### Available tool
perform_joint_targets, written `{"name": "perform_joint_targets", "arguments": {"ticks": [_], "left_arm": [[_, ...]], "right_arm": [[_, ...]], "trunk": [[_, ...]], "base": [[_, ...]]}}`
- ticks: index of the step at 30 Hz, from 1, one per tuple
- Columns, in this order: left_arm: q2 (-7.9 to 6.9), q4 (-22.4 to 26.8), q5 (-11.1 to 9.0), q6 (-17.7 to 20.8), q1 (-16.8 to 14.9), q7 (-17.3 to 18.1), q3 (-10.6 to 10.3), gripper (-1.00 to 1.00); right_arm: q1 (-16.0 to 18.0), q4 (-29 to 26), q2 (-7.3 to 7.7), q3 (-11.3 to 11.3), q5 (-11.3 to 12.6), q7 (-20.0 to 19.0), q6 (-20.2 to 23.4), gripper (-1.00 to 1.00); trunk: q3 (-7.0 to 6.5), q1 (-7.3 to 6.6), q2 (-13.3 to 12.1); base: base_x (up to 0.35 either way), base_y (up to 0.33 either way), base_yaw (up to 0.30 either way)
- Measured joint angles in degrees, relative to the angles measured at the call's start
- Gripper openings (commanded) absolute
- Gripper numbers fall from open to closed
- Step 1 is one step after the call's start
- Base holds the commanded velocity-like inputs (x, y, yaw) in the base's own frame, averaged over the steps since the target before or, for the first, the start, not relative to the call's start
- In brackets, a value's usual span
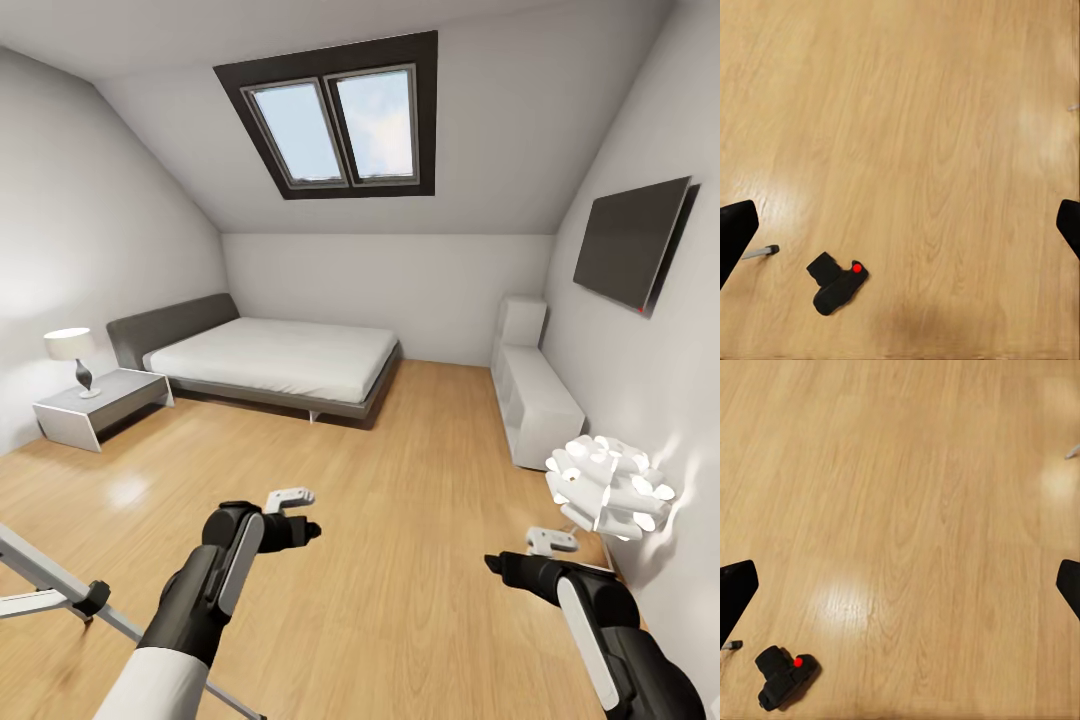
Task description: Attach the digital camera to the camera tripod in the bedroom.
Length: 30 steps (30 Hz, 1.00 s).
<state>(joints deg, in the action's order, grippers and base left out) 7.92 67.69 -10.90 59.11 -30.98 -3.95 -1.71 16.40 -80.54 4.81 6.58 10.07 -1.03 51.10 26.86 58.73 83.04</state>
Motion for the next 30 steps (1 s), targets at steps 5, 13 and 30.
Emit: {"name": "perform_joint_targets", "arguments": {"ticks": [5,13,30], "left_arm": [[0.58,-1.1,0.2,0.0,0.0,0.0,-0.1,1.00],[0.83,-1.6,-0.3,0.0,0.0,0.2,-0.1,1.00],[0.61,-1.8,-1.5,0.0,0.0,0.2,-0.1,1.00]], "right_arm": [[0.0,0.0,-0.05,-0.2,0.0,0.0,0.3,1.00],[0.0,0.0,-0.07,-0.3,0.1,-0.1,0.3,1.00],[0.0,0.0,0.01,0.0,0.0,-0.1,0.3,1.00]], "trunk": [[0.00,0.00,0.0],[0.00,0.00,0.0],[3.05,3.73,6.8]], "base": [[0.000,0.000,0.000],[0.000,0.000,0.000],[0.000,0.000,0.000]]}}
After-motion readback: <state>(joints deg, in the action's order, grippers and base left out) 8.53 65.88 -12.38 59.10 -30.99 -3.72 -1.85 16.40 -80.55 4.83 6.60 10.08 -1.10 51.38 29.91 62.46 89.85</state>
